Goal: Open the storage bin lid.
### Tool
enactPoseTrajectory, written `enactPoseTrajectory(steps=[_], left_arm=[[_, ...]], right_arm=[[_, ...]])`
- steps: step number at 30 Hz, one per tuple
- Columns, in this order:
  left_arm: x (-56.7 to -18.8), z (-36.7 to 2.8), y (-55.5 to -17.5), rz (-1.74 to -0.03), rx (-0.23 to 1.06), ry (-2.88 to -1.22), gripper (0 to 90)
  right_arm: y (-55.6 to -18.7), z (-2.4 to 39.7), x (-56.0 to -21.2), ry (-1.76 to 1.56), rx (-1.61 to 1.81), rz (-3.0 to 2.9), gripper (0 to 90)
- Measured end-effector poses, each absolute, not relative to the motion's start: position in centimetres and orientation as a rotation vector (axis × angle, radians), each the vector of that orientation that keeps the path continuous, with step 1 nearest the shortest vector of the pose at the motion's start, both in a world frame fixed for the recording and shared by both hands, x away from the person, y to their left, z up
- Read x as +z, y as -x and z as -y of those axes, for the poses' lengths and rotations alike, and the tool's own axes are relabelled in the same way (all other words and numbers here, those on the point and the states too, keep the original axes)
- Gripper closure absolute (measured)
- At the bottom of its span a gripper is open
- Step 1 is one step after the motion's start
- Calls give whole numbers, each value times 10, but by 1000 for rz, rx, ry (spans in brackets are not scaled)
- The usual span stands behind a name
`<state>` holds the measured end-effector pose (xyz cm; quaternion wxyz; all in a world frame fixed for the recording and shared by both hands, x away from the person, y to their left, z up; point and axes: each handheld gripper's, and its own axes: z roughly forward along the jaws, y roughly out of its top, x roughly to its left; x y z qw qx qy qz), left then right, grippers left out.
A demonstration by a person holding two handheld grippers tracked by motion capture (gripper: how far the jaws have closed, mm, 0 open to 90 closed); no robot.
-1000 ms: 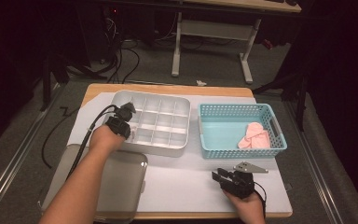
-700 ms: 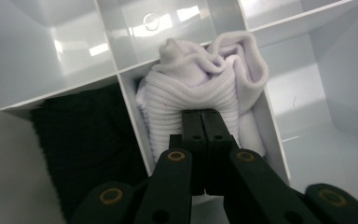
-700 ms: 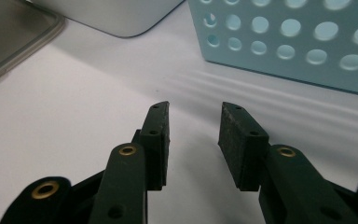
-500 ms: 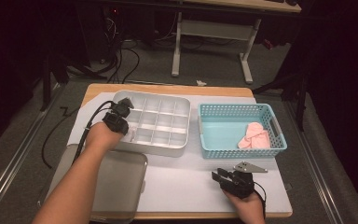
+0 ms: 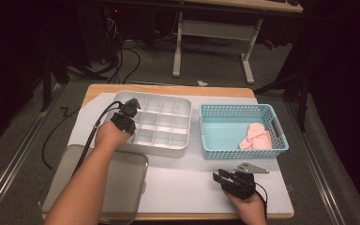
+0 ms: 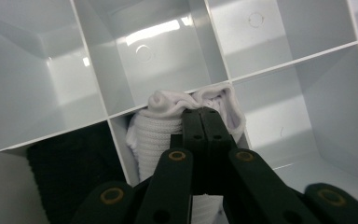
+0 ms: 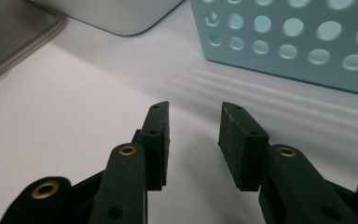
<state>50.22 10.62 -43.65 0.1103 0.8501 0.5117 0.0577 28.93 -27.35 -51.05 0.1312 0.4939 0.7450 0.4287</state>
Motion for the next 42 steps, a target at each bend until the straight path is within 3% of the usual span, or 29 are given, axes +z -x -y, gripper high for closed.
enactPoseTrajectory(steps=[9, 19, 29, 42], left_arm=[[-448, -105, -506, -1521, 135, -2504, 900], [-440, -102, -498, -1513, 218, -2493, 898], [-411, -112, -481, -1492, 327, -2426, 764], [-385, -124, -441, -1434, 399, -2344, 686]], right_arm=[[-289, 273, -511, -1437, 1244, -2166, 632], [-290, 273, -510, -1445, 1242, -2166, 632], [-289, 273, -510, -1432, 1238, -2161, 655], [-288, 272, -510, -1430, 1230, -2154, 663]])
